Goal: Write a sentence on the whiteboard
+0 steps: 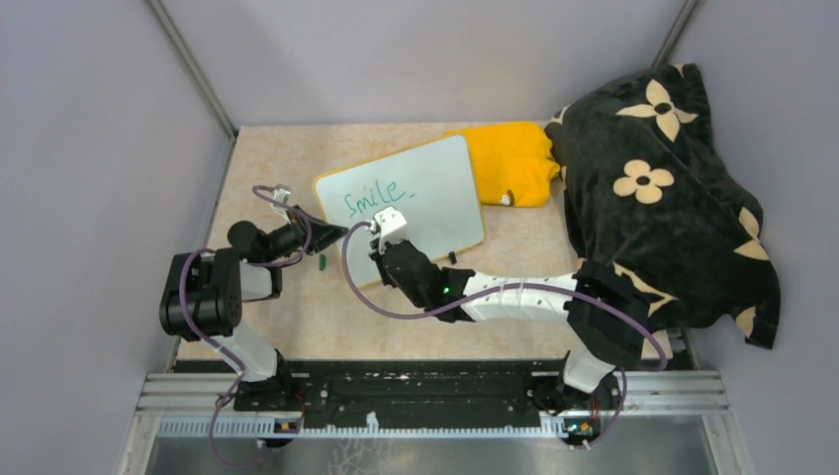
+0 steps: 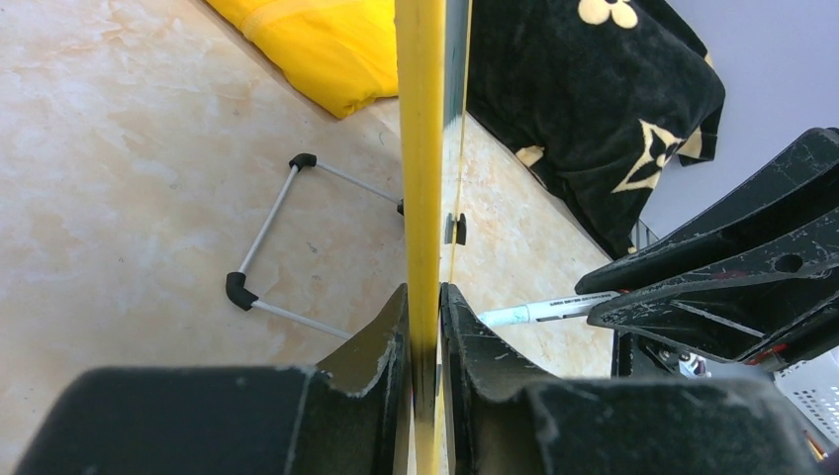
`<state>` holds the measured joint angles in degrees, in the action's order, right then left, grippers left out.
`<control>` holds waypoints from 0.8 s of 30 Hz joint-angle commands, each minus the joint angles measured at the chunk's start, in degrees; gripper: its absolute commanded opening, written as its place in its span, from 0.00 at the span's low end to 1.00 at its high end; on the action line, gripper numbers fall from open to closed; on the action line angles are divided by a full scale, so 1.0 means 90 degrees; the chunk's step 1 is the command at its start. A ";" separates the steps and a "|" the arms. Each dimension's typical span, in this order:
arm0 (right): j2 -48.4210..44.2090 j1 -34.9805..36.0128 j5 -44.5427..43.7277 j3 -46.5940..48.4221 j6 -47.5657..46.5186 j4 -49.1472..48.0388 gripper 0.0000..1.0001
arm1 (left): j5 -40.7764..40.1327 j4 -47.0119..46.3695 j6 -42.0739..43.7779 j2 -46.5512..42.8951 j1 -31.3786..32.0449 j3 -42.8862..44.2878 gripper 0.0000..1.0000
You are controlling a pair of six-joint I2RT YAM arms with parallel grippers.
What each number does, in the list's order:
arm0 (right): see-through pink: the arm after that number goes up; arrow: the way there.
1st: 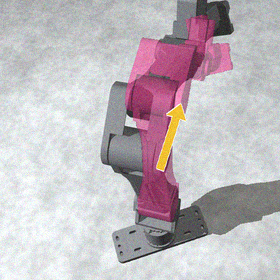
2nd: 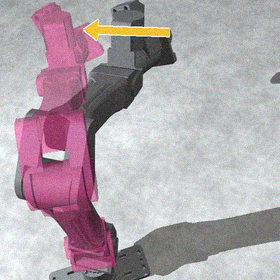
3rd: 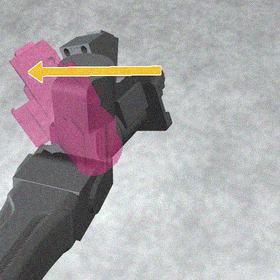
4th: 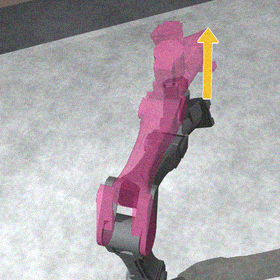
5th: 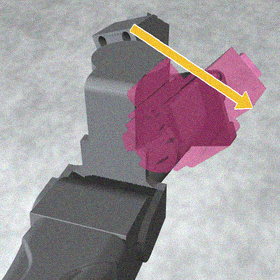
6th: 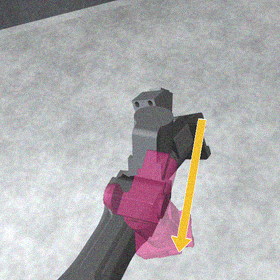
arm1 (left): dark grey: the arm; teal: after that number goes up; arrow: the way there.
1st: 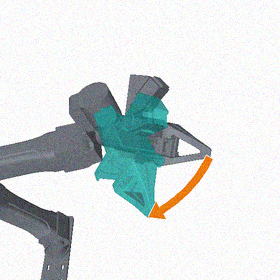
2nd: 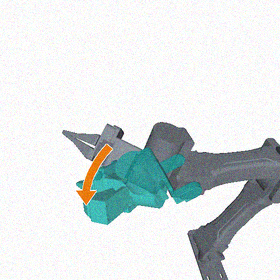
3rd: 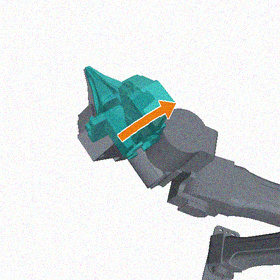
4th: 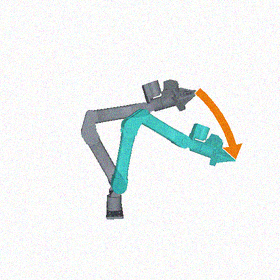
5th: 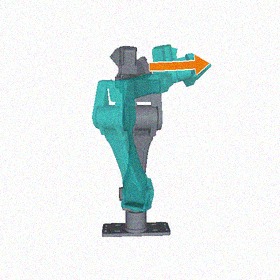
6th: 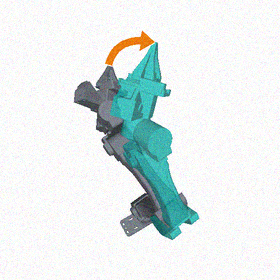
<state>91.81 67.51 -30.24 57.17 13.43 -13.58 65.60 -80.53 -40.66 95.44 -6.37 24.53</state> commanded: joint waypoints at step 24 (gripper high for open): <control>0.0449 0.0065 -0.0068 0.0767 -0.0035 0.0162 0.00 | 0.0079 -0.0075 0.0100 -0.0113 0.0073 0.0116 0.20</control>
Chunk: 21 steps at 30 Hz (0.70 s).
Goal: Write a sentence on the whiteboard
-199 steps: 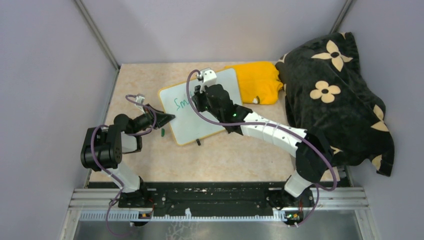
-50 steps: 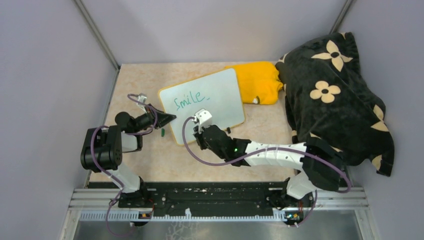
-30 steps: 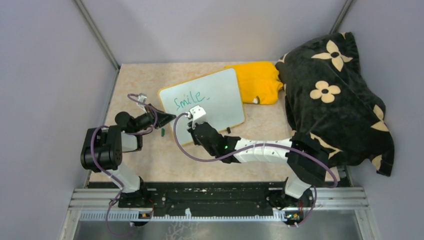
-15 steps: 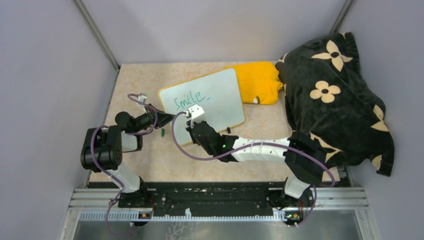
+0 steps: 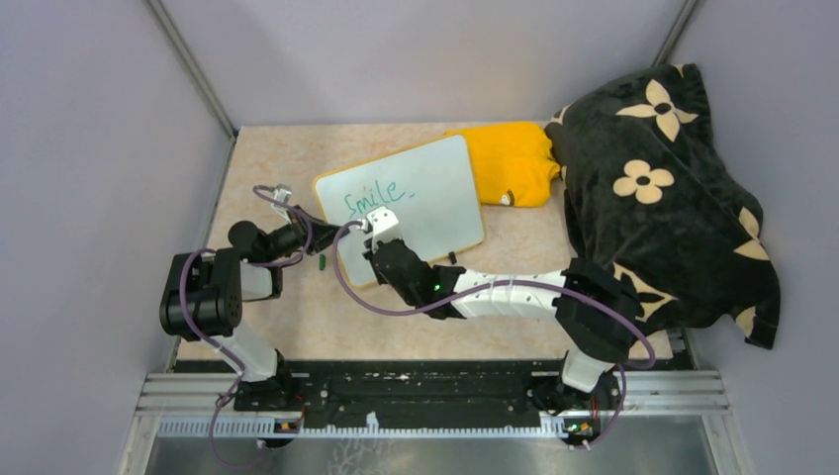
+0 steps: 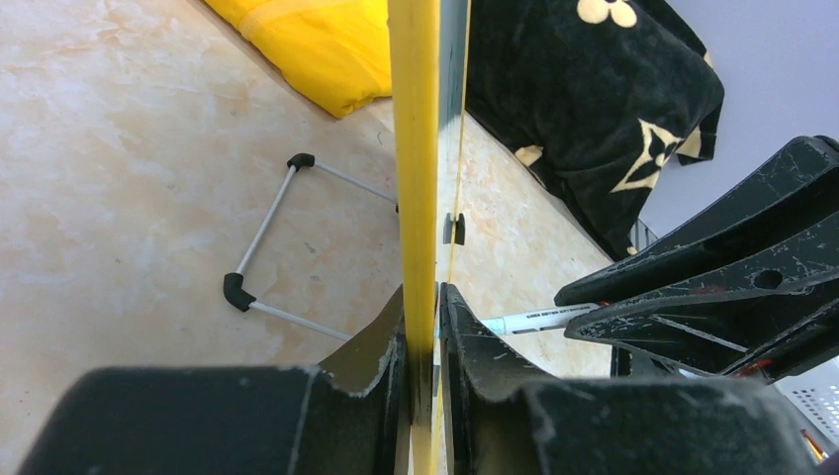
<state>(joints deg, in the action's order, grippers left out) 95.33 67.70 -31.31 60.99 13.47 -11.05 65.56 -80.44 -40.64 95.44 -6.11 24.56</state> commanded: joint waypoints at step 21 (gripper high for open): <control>0.0024 -0.0029 0.0157 0.0187 0.0177 0.0356 0.00 | 0.0089 -0.0037 0.0125 -0.0125 0.0073 0.0123 0.20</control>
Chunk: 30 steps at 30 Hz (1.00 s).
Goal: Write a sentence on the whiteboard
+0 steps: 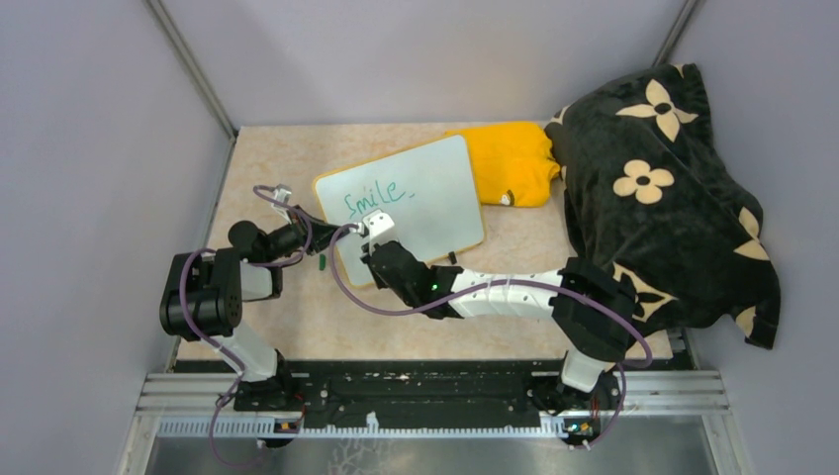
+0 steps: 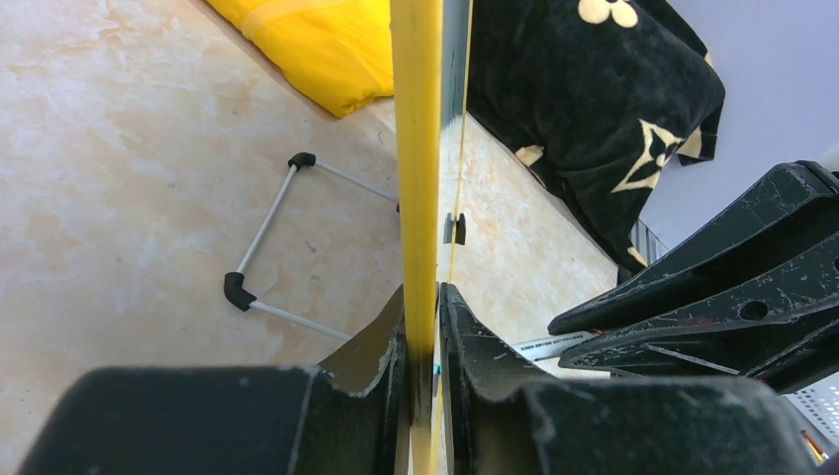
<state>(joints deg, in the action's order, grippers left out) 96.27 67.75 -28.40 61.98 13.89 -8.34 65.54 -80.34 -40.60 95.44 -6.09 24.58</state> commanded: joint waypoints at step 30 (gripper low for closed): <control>-0.0262 -0.0092 0.0277 -0.0272 0.0244 -0.0102 0.00 | 0.0092 0.0010 0.0164 -0.0136 0.0090 0.0129 0.20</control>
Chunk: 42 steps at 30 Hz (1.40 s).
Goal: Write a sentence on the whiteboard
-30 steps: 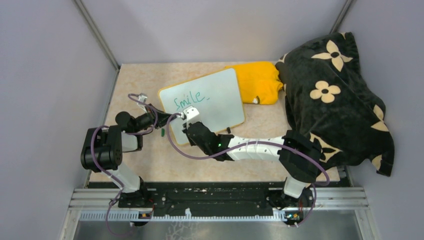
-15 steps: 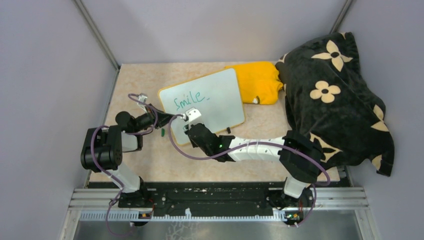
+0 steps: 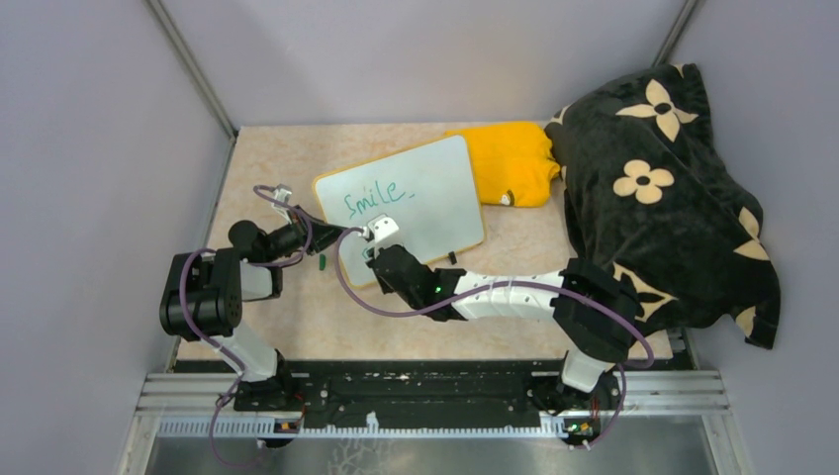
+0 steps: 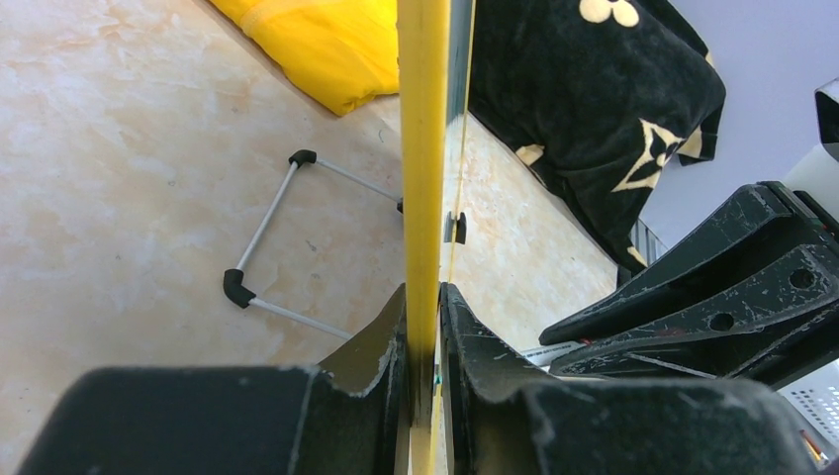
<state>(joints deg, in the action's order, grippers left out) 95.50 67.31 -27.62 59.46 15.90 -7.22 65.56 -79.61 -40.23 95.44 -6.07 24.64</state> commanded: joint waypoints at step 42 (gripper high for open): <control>-0.1189 -0.0642 0.0831 0.0177 -0.0044 -0.0192 0.00 | 0.0098 0.0032 0.0197 -0.0153 0.0107 0.0133 0.21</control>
<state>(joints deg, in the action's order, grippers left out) 83.85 61.76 -21.34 57.87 16.49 -7.16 65.56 -78.76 -39.94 95.42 -5.48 24.67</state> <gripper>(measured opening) 0.118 0.211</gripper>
